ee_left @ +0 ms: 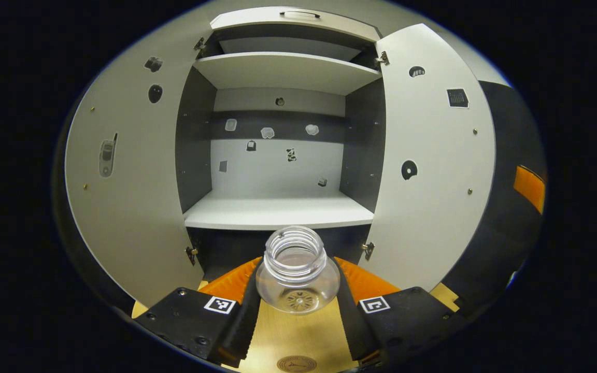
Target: Grasp the bottle in the cabinet with the left hand and place it on the coaster, then close the right door with the right hand and the left door with the left hand.
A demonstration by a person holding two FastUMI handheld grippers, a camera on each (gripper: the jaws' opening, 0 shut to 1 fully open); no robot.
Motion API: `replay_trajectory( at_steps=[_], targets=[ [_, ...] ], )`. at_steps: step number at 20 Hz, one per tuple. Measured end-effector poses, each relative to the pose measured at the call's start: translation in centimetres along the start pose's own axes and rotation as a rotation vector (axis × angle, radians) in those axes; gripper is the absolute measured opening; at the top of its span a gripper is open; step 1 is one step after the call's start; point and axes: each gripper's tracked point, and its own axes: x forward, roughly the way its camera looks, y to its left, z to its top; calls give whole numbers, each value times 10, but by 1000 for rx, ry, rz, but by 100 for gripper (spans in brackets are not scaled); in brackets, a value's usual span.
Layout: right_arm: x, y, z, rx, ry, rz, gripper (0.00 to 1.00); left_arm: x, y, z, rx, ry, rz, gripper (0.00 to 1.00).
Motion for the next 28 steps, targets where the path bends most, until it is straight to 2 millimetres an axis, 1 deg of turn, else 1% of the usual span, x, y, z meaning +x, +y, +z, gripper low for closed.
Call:
replay_trajectory(
  at_steps=[3, 4, 5, 7, 10, 11, 12, 16, 19, 21, 23, 25, 26, 27, 28],
  targets=[
    [-1, -6, -1, -2, -4, -15, 96, 15, 5, 16, 1, -20, 8, 72],
    [-2, -9, -1, -1, -3, -22, 94, 19, 5, 18, 2, -20, 8, 72],
    [-1, -11, -1, 0, -3, -28, 96, 22, 5, 19, 4, -21, 8, 72],
    [-1, -15, -2, 2, -2, -38, 96, 25, 4, 20, 6, -14, 3, 72],
    [-1, -19, -5, 4, 5, -47, 96, 33, 7, 27, 6, -20, 2, 72],
    [0, -18, -5, 5, 7, -46, 94, 36, 9, 31, 7, -23, 4, 72],
    [-1, -19, -6, 4, 8, -48, 96, 40, 10, 37, 6, -33, 3, 72],
    [-3, -22, -8, 4, 8, -59, 96, 55, 17, 59, 23, -69, 12, 72],
    [-3, -25, -8, 3, 8, -70, 96, 63, 22, 63, 20, -66, 16, 72],
    [-5, -27, -9, 5, 9, -75, 96, 64, 24, 58, -1, -52, 19, 72],
    [-5, -29, -9, 9, 8, -77, 96, 60, 24, 47, -21, -36, 15, 72],
    [-6, -27, -11, 16, 10, -70, 96, 54, 28, 29, -21, -8, 20, 72],
    [-7, -26, -12, 17, 10, -64, 94, 49, 29, 17, -19, 9, 21, 72],
    [-7, -24, -11, 17, 9, -59, 94, 44, 30, 3, -19, 31, 20, 73],
    [-8, -23, -11, 17, 8, -53, 96, 39, 31, -12, -20, 55, 17, 73]
  ],
)
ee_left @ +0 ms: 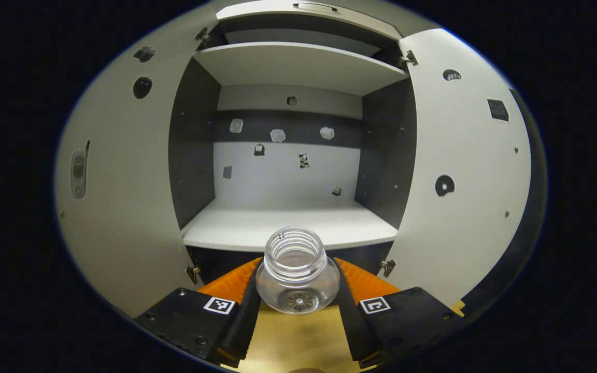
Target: Grasp the bottle in the cabinet with the left hand and place it on the coaster, then close the right door with the right hand and the left door with the left hand.
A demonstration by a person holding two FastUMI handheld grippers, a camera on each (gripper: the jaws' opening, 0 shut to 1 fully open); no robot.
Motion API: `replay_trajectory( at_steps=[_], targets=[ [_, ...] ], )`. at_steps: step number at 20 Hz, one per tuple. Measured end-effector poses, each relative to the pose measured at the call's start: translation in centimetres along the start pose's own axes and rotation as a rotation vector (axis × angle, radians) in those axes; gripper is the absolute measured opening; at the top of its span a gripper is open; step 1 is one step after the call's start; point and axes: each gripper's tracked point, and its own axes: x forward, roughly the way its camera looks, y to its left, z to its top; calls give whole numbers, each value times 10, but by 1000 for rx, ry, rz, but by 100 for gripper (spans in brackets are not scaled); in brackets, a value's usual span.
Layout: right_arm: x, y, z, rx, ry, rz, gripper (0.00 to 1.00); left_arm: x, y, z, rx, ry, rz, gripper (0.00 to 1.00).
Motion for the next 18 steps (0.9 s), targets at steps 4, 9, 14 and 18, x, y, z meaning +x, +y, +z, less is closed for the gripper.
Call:
replay_trajectory(
  at_steps=[4, 9, 14, 18],
  targets=[
    [-3, 7, 1, 0, -4, 23, 94, -22, -2, -72, -16, 116, -27, 73],
    [-2, 11, 5, -2, -13, 49, 96, -43, -8, -156, -73, 234, -66, 74],
    [-1, 7, 3, -10, -13, 46, 94, -49, -8, -226, -139, 328, -54, 75],
    [0, 1, 3, -21, -13, 31, 96, -56, -13, -262, -130, 393, -56, 76]
  ],
)
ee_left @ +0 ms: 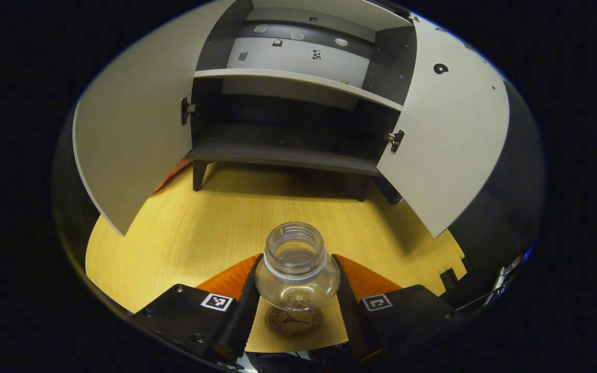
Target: Grasp the bottle in the cabinet with the left hand and place it on the coaster, then close the right door with the right hand and the left door with the left hand.
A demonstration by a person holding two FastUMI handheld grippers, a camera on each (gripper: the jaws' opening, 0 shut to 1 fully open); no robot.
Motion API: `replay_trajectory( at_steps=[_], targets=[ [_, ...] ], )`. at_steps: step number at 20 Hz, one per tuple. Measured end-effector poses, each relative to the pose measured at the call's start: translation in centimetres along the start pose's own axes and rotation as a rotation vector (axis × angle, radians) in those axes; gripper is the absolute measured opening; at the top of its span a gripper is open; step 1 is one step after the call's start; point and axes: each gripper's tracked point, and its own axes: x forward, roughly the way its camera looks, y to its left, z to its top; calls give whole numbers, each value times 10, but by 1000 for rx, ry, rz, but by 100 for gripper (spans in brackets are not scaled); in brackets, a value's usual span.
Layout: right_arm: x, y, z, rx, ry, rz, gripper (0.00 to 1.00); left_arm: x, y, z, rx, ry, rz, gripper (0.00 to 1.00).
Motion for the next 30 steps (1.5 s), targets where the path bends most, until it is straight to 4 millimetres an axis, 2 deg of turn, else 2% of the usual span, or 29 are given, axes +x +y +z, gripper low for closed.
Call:
replay_trajectory(
  at_steps=[1, 8, 17, 19, 23, 26, 30],
  targets=[
    [0, -2, 0, 0, 1, -4, 94, -1, -1, -6, 17, 13, -1, 76],
    [3, 0, -4, 12, 9, -6, 96, -3, -3, -34, 92, 77, -4, 76],
    [5, 2, -10, 11, 19, 6, 94, -7, -10, -40, 122, 71, 0, 77],
    [6, 1, -11, 12, 21, 6, 96, -6, -8, -45, 126, 93, 19, 79],
    [7, -2, -14, 15, 25, -2, 94, -8, -15, -39, 142, 66, 5, 80],
    [7, -2, -18, 30, 30, -1, 96, -12, -16, -33, 154, 61, 14, 82],
    [9, 0, -17, 29, 26, 7, 94, -22, -19, -19, 157, 35, 17, 79]
  ],
)
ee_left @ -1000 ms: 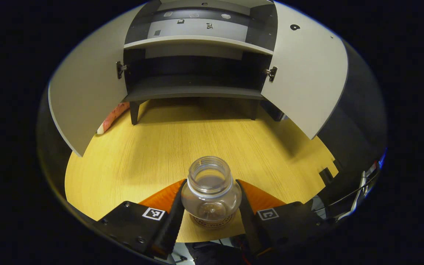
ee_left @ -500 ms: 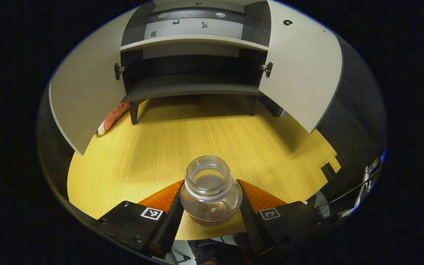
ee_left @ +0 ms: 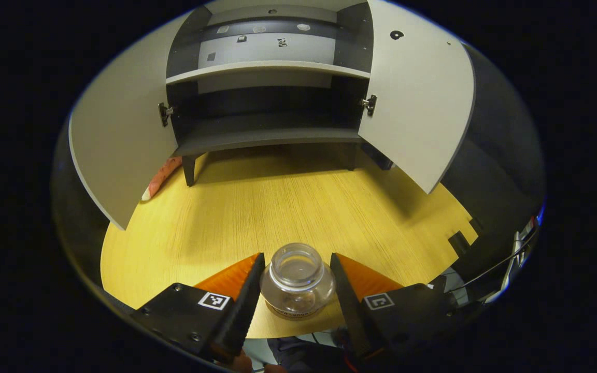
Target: Grasp the bottle in the cabinet with the left hand and place it on the coaster, then close the right door with the right hand and the left door with the left hand.
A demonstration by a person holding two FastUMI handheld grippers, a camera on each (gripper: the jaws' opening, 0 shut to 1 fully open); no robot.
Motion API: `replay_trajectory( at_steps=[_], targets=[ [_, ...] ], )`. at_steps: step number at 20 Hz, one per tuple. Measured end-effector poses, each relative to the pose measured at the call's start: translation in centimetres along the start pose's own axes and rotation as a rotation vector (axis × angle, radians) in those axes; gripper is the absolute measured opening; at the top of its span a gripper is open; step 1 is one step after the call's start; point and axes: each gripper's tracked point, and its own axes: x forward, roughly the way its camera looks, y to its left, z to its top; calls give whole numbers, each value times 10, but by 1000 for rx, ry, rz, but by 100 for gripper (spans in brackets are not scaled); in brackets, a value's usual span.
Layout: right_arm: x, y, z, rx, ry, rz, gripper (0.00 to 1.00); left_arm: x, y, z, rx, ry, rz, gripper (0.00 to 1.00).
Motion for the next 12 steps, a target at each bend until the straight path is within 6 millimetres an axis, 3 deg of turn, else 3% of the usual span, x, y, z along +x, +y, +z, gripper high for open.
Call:
replay_trajectory(
  at_steps=[12],
  targets=[
    [7, 7, -1, 8, -5, 27, 96, -63, -13, 107, 34, -241, -17, 75]
  ],
)
